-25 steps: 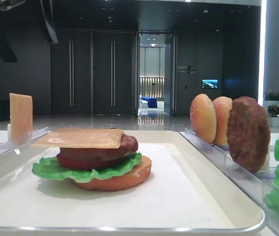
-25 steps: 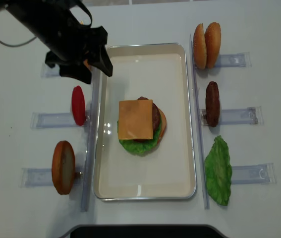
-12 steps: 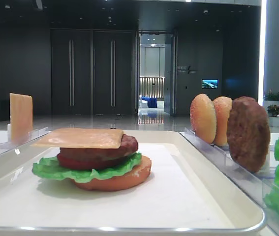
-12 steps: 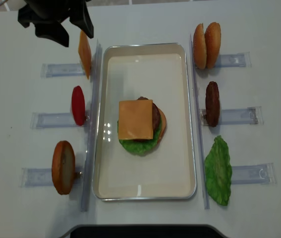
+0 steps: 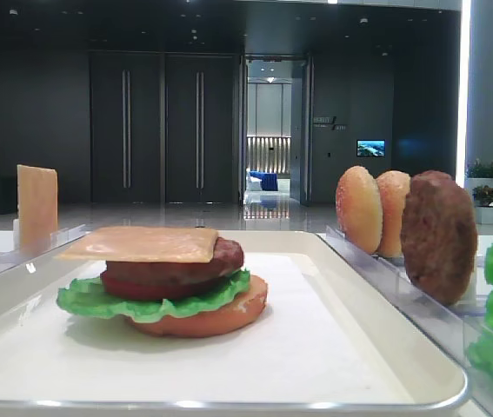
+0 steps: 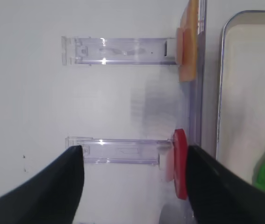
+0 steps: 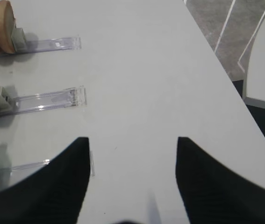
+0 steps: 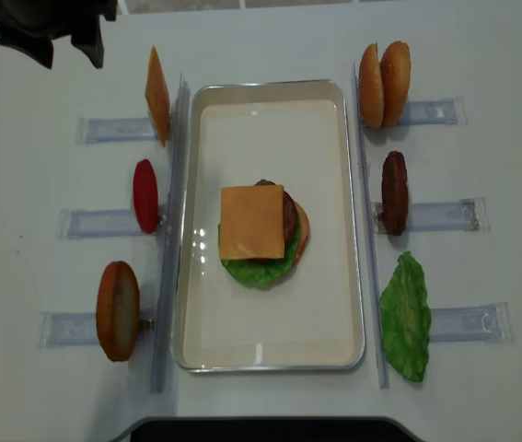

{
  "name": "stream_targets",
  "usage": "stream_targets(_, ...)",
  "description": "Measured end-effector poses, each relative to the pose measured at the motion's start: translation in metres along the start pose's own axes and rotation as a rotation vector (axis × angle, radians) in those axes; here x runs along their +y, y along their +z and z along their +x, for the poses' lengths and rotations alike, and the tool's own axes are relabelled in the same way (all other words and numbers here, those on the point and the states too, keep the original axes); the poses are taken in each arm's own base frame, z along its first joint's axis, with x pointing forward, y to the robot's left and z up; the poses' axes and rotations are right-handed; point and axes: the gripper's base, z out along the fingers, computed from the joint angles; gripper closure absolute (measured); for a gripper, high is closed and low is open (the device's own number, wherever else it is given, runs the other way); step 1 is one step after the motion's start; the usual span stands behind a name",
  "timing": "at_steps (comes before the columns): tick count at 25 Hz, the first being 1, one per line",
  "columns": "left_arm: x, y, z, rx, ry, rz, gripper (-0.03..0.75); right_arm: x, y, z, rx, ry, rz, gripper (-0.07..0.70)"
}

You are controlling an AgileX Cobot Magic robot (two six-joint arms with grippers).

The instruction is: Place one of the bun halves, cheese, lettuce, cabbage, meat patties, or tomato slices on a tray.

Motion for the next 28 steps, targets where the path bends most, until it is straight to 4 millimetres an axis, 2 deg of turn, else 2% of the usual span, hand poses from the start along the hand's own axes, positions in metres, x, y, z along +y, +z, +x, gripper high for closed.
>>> stream_targets(3,0.020,0.012,-0.004,0.035,-0.015,0.011,0.199,0.000,0.000,0.000,0.000,0.000,0.000,0.240)
stream_targets(7,0.069,0.019,-0.007,0.052,-0.085,-0.028,0.199,0.000,0.000,0.000,0.000,0.000,0.000,0.240)
stream_targets(11,0.106,0.021,-0.004,0.061,-0.158,-0.073,0.199,0.000,0.000,0.000,0.000,0.000,0.000,0.240)
stream_targets(15,0.108,0.020,0.009,0.084,-0.141,-0.077,0.199,0.000,0.000,0.000,0.000,0.000,0.000,0.240)
stream_targets(17,0.106,0.013,0.032,0.104,-0.135,-0.076,0.199,0.000,0.000,0.000,0.000,0.000,0.001,0.240)
stream_targets(20,0.103,-0.014,0.078,0.070,-0.135,-0.079,0.199,0.000,0.000,0.000,0.000,0.000,0.001,0.240)
stream_targets(24,0.097,-0.045,0.158,-0.081,-0.145,-0.074,0.199,0.000,0.000,0.000,0.000,0.000,0.001,0.240)
stream_targets(28,0.089,-0.053,0.233,-0.248,-0.168,-0.071,0.199,0.000,0.000,0.000,0.000,0.000,0.001,0.240)
